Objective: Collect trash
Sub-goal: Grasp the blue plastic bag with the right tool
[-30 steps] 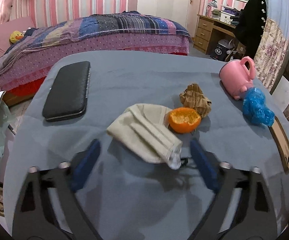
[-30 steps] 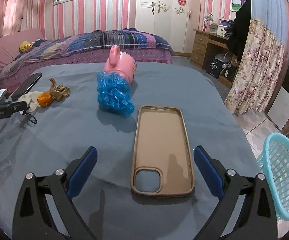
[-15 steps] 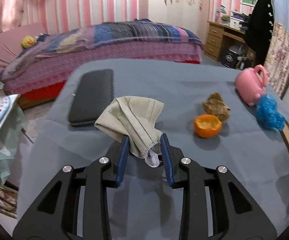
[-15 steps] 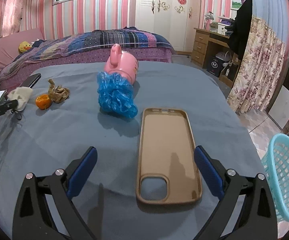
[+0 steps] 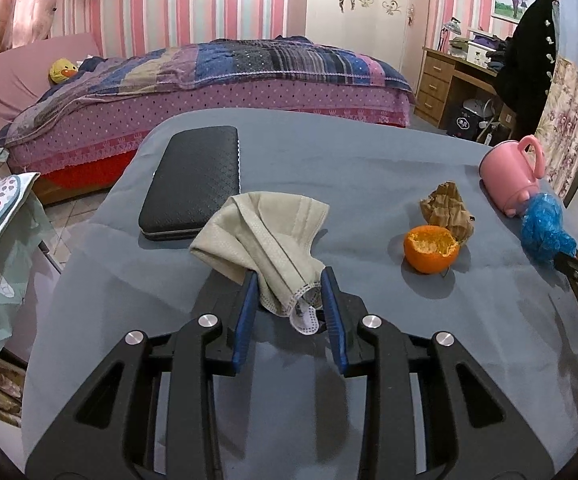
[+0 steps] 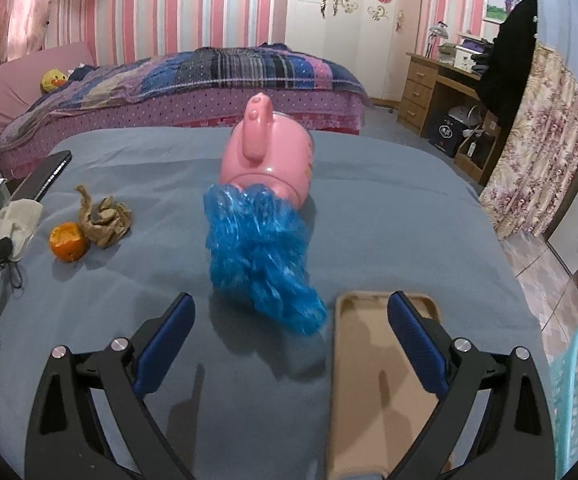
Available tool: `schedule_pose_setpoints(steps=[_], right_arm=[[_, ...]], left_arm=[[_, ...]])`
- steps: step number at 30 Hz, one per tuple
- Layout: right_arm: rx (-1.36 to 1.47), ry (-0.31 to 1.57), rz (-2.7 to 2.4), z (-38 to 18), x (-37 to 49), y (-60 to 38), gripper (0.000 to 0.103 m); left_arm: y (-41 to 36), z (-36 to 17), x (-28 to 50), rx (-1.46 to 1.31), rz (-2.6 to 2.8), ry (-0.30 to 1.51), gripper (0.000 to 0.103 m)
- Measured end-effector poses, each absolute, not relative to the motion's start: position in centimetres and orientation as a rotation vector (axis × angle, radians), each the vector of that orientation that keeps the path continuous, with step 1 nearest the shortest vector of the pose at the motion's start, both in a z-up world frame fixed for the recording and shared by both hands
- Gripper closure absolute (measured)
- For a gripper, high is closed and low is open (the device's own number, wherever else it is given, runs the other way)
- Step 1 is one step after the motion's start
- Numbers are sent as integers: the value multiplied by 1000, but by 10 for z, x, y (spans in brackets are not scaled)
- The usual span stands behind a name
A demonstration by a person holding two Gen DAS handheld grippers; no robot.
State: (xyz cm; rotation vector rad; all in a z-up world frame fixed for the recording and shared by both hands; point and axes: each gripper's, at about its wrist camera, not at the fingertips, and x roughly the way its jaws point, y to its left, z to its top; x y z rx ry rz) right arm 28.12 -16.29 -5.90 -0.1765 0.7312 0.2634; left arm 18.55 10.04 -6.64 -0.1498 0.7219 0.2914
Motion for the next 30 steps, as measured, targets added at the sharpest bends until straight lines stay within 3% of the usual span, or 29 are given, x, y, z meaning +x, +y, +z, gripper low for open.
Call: schedule_pose_setpoints(steps=[4, 7, 9, 14, 30], right_arm=[[-191, 752, 271, -61, 296, -156, 10], [-195, 781, 292, -65, 306, -153, 29], [-189, 805, 323, -69, 310, -151, 47], [-184, 777, 349, -69, 301, -153, 68], [-108, 665, 277, -25, 221, -233, 71]], left_arm=[[99, -67, 186, -145, 293, 722, 72], [99, -67, 186, -152, 293, 723, 72], [99, -68, 186, -155, 296, 728, 72], [99, -68, 187, -149, 305, 728, 72], [56, -22, 181, -135, 224, 653, 73]])
